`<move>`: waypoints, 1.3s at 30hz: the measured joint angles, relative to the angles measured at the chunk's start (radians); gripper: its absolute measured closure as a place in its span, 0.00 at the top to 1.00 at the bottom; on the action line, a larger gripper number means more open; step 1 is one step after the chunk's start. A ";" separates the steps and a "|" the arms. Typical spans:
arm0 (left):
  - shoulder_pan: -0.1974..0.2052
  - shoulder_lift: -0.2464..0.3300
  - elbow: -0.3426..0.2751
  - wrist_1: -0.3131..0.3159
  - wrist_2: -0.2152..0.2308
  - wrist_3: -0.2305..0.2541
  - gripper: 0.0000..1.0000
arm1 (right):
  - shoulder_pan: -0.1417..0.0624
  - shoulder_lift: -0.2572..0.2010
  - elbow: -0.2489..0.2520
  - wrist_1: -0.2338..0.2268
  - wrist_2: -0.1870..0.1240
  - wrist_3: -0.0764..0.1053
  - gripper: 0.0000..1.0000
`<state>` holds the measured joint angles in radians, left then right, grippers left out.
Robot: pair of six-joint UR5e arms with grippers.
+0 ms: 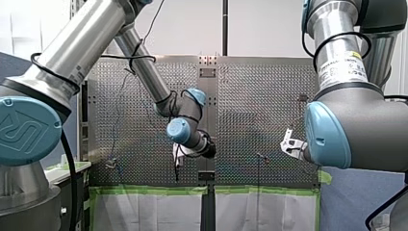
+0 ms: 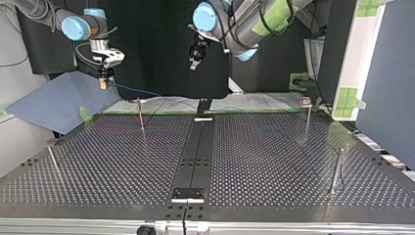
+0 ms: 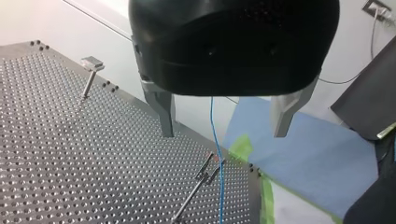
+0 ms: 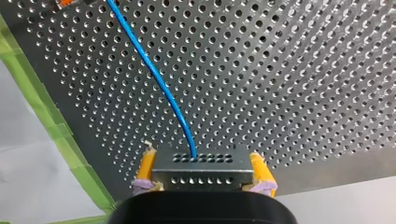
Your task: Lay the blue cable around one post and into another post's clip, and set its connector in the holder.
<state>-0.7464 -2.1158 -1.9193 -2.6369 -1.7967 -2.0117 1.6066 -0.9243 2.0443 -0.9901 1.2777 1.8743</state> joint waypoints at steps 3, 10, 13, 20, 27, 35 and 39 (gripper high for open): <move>-0.003 -0.023 0.018 0.025 -0.004 0.003 1.00 | 0.000 0.011 -0.003 -0.002 -0.007 -0.002 0.00; -0.013 -0.084 0.064 0.086 -0.039 0.007 1.00 | 0.004 0.040 -0.008 -0.002 -0.016 -0.011 0.00; -0.015 -0.116 0.081 0.118 -0.054 0.007 1.00 | 0.007 0.042 -0.009 -0.003 -0.022 -0.012 0.00; -0.023 -0.182 0.136 0.184 -0.065 0.011 1.00 | 0.011 0.043 -0.011 0.002 -0.038 -0.013 0.00; -0.030 -0.257 0.211 0.260 -0.104 0.017 1.00 | 0.018 0.043 -0.013 0.013 -0.058 -0.018 0.00; -0.021 -0.328 0.273 0.299 -0.162 0.033 1.00 | 0.021 0.044 -0.014 0.016 -0.062 -0.018 0.00; -0.009 -0.366 0.282 0.299 -0.179 0.039 1.00 | 0.021 0.044 -0.015 0.020 -0.063 -0.019 0.00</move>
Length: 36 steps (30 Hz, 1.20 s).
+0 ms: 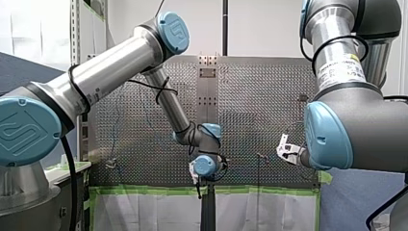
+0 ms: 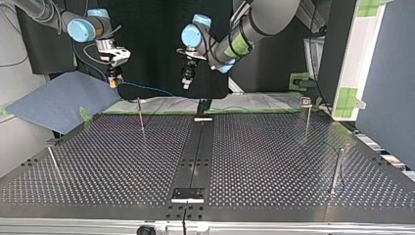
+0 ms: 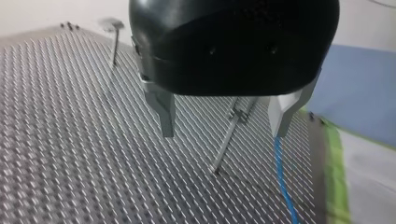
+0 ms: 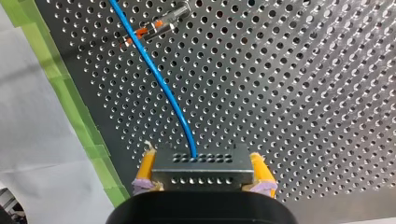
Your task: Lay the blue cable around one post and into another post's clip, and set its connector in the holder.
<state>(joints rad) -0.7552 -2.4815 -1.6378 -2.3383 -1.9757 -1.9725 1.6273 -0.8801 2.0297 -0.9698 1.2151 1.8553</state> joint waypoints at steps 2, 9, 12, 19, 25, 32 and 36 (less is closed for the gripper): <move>0.007 -0.015 0.001 -0.002 -0.002 0.006 1.00 | 0.000 0.000 0.000 0.002 0.000 0.000 0.00; 0.035 -0.071 0.004 -0.006 0.000 0.017 1.00 | 0.000 0.000 0.000 0.004 0.000 0.000 0.00; 0.045 -0.091 0.011 -0.007 0.004 0.018 1.00 | 0.000 0.000 0.000 0.004 0.000 0.000 0.00; 0.057 -0.099 0.045 -0.015 0.014 0.016 1.00 | 0.001 0.000 -0.001 0.003 0.000 0.000 0.00; 0.055 -0.107 0.088 -0.033 0.016 0.002 1.00 | 0.000 0.000 -0.001 0.002 0.000 0.000 0.00; 0.047 -0.170 0.158 -0.098 0.016 0.001 1.00 | 0.001 0.000 -0.002 0.001 0.000 -0.001 0.00; 0.046 -0.211 0.200 -0.133 0.015 -0.006 1.00 | 0.002 0.000 -0.002 0.002 0.000 -0.004 0.00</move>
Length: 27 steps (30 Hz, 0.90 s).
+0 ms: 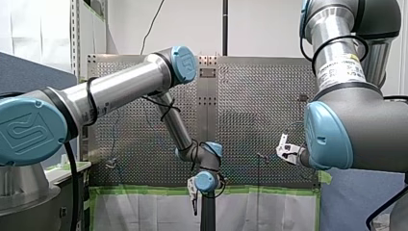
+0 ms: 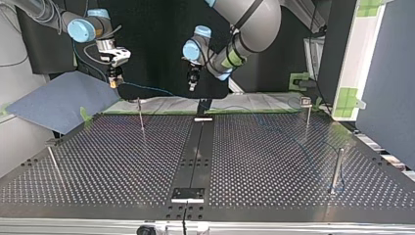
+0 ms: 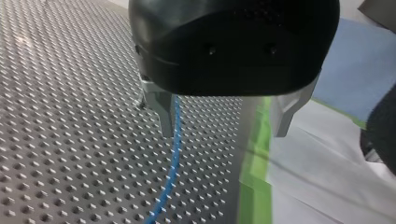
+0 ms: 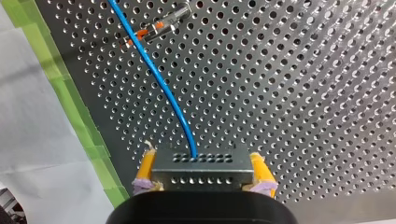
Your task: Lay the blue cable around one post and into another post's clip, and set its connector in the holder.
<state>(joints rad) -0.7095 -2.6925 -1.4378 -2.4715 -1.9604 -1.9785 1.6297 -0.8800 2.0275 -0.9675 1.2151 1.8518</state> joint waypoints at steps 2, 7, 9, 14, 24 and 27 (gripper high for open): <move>0.001 -0.012 0.015 -0.006 -0.001 -0.002 1.00 | 0.001 0.000 0.000 0.000 0.000 -0.002 0.00; 0.007 -0.024 0.062 -0.017 -0.007 -0.004 1.00 | 0.003 0.000 0.000 -0.002 0.000 -0.005 0.00; 0.010 -0.025 0.081 -0.019 -0.008 -0.003 1.00 | 0.003 0.000 0.000 -0.003 0.000 -0.005 0.00; 0.017 -0.026 0.108 -0.019 -0.009 0.000 1.00 | 0.004 0.000 0.000 -0.005 0.000 -0.005 0.00; 0.043 -0.026 0.119 -0.018 -0.025 0.023 1.00 | 0.005 0.000 -0.001 -0.004 0.000 -0.005 0.00; 0.048 -0.034 0.126 -0.020 -0.023 0.029 1.00 | 0.005 0.000 -0.002 -0.002 0.000 -0.005 0.00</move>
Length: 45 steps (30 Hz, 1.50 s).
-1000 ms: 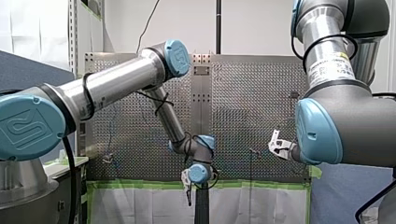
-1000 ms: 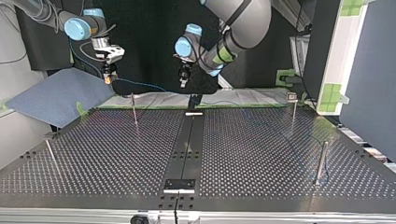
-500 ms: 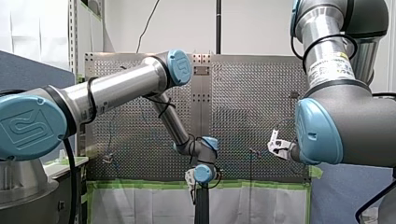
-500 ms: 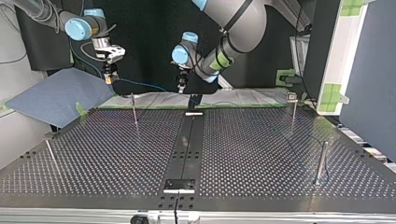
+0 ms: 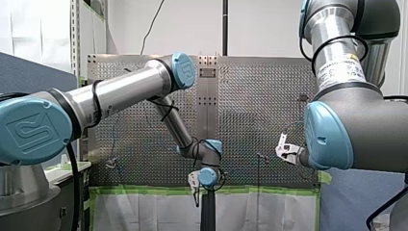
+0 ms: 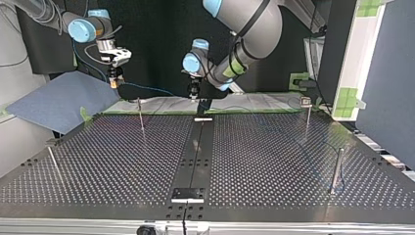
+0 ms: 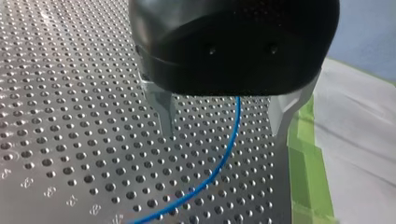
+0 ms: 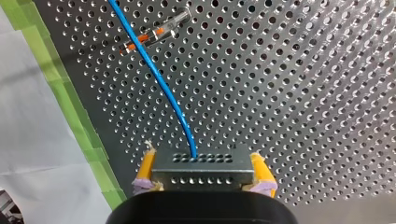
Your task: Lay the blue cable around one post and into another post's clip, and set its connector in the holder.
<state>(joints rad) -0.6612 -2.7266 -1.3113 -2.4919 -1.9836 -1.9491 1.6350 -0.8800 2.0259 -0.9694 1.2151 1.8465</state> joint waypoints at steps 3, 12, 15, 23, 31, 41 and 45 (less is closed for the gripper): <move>0.001 -0.018 0.018 -0.013 0.002 0.008 1.00 | 0.000 0.000 0.000 0.003 0.000 -0.001 0.00; 0.013 -0.036 0.084 -0.067 0.004 0.014 1.00 | 0.001 0.000 -0.003 0.007 0.000 -0.003 0.00; 0.017 -0.036 0.094 -0.080 0.003 0.014 1.00 | 0.001 0.000 -0.004 0.007 0.000 -0.003 0.00; 0.025 -0.037 0.098 -0.105 -0.047 0.022 1.00 | 0.000 0.000 -0.005 0.007 0.000 -0.003 0.00; 0.024 -0.036 0.098 -0.115 -0.054 0.042 0.70 | 0.000 0.000 -0.005 0.012 -0.001 -0.004 0.00; 0.022 -0.036 0.098 -0.116 -0.056 0.062 0.52 | 0.001 0.000 -0.005 0.018 -0.001 -0.007 0.00; 0.022 -0.036 0.098 -0.116 -0.057 0.065 0.33 | 0.001 0.000 -0.006 0.020 -0.001 -0.007 0.00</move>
<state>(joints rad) -0.6389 -2.7630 -1.2134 -2.6079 -2.0409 -1.8846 1.6356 -0.8800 2.0200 -0.9495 1.2141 1.8397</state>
